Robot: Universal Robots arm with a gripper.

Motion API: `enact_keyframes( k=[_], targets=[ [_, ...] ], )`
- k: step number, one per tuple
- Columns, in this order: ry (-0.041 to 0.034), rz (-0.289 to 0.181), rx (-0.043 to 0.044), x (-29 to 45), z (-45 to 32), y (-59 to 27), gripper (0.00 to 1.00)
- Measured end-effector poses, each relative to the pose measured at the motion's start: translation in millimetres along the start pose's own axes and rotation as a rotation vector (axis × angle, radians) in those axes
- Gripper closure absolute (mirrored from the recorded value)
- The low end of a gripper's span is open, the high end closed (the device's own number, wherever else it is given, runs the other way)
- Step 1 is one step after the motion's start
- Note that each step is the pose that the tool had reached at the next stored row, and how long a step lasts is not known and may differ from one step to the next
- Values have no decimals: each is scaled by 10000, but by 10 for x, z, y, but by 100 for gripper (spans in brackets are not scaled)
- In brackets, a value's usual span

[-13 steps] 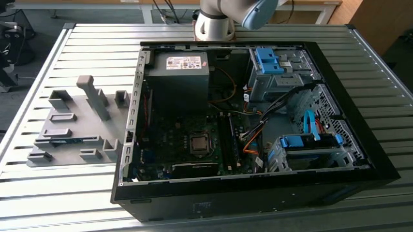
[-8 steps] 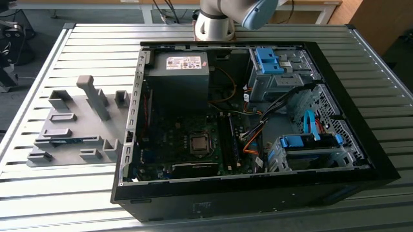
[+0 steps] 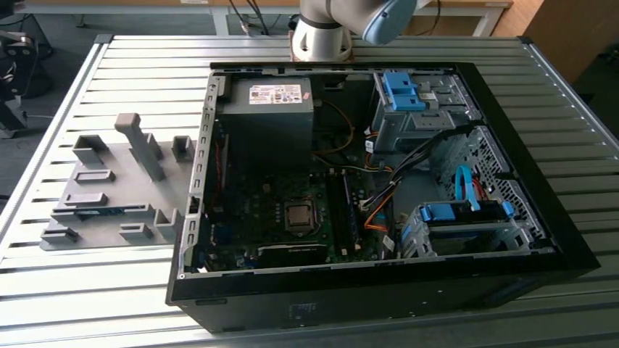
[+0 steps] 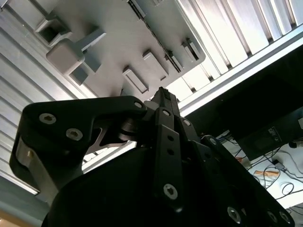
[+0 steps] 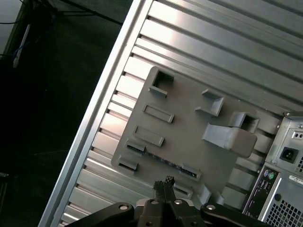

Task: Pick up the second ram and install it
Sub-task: 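Pick up the second ram and move it above second insertion slot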

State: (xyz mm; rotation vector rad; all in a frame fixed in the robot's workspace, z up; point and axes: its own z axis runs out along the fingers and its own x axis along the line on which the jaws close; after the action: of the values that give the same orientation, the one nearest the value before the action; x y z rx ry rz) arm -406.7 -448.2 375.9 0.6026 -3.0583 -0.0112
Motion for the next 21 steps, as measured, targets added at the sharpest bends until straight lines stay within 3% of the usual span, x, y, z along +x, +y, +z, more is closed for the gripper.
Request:
enact_keyframes(
  k=[3, 15, 21],
  targets=[
    [3, -289, 7, 1, 0, 0, 89],
    [3, -381, 9, 1, 0, 0, 89],
    [15, -1442, 33, 2, 2, 0, 89]
  ],
)
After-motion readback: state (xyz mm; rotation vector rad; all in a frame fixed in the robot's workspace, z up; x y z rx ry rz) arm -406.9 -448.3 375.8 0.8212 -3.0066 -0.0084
